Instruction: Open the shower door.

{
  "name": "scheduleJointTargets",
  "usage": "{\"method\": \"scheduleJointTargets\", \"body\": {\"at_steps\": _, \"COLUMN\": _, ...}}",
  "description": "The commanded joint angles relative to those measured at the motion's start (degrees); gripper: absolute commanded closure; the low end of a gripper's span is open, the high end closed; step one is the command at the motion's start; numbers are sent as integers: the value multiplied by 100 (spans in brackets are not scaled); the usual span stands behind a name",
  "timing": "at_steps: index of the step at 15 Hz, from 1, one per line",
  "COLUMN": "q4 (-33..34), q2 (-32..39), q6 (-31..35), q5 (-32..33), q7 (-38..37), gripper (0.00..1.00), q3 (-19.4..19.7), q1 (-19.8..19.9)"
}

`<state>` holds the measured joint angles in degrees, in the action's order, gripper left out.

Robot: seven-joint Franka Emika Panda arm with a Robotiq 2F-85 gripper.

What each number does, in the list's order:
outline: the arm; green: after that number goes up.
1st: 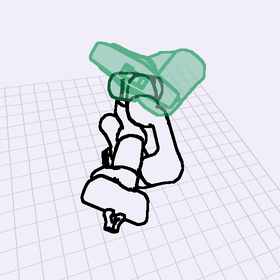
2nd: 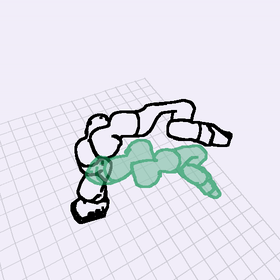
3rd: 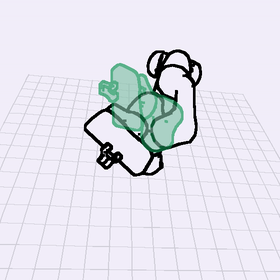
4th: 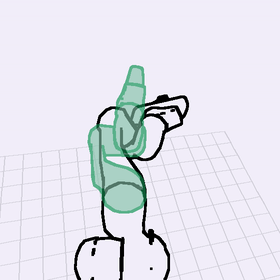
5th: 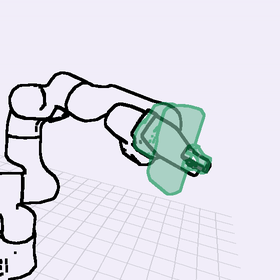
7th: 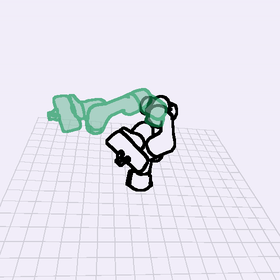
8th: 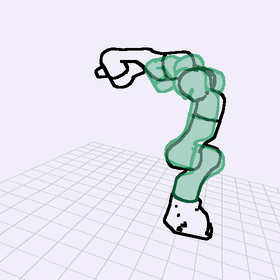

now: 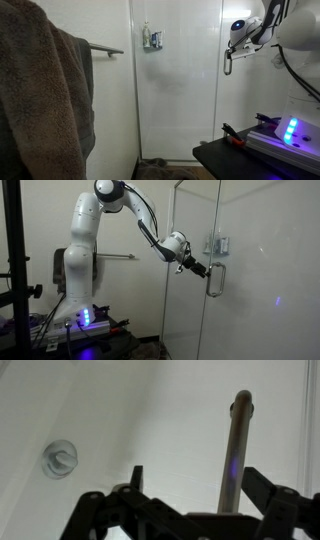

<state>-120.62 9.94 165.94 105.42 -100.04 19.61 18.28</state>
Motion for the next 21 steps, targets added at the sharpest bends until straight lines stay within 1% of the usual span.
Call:
{"method": "scheduleJointTargets", "body": {"at_steps": 1, "q4": 18, "q2": 21, "q6": -4, "q5": -61, "q7": 10, "gripper": 0, "q3": 0, "q1": -1}}
{"method": "scheduleJointTargets", "body": {"at_steps": 4, "q4": 103, "q2": 122, "q6": -5, "q5": -145, "q7": 31, "gripper": 0, "q3": 0, "q1": -1}}
{"method": "scheduleJointTargets", "body": {"at_steps": 6, "q4": 281, "q2": 322, "q6": 20, "q5": -248, "q7": 8, "gripper": 0, "q3": -29, "q1": -5}}
{"method": "scheduleJointTargets", "body": {"at_steps": 9, "q4": 402, "q2": 339, "q6": -12, "q5": -206, "q7": -72, "gripper": 0, "q3": -49, "q1": -38}}
{"method": "scheduleJointTargets", "body": {"at_steps": 11, "q4": 511, "q2": 402, "q6": -212, "q5": -149, "q7": -161, "gripper": 0, "q3": -36, "q1": -66}}
{"method": "scheduleJointTargets", "body": {"at_steps": 14, "q4": 574, "q2": 458, "q6": -382, "q5": -318, "q7": -55, "gripper": 0, "q3": -18, "q1": -85}}
{"method": "scheduleJointTargets", "body": {"at_steps": 15, "q4": 432, "q2": 306, "q6": -185, "q5": -213, "q7": -47, "gripper": 0, "q3": -18, "q1": -82}}
{"method": "scheduleJointTargets", "body": {"at_steps": 17, "q4": 453, "q2": 333, "q6": -240, "q5": -259, "q7": -47, "gripper": 0, "q3": -18, "q1": -106}}
{"method": "scheduleJointTargets", "body": {"at_steps": 19, "q4": 574, "q2": 420, "q6": -139, "q5": -191, "q7": -152, "gripper": 0, "q3": -44, "q1": -106}}
{"method": "scheduleJointTargets", "body": {"at_steps": 21, "q4": 764, "q2": 544, "q6": -309, "q5": -155, "q7": -225, "gripper": 0, "q3": -45, "q1": -136}}
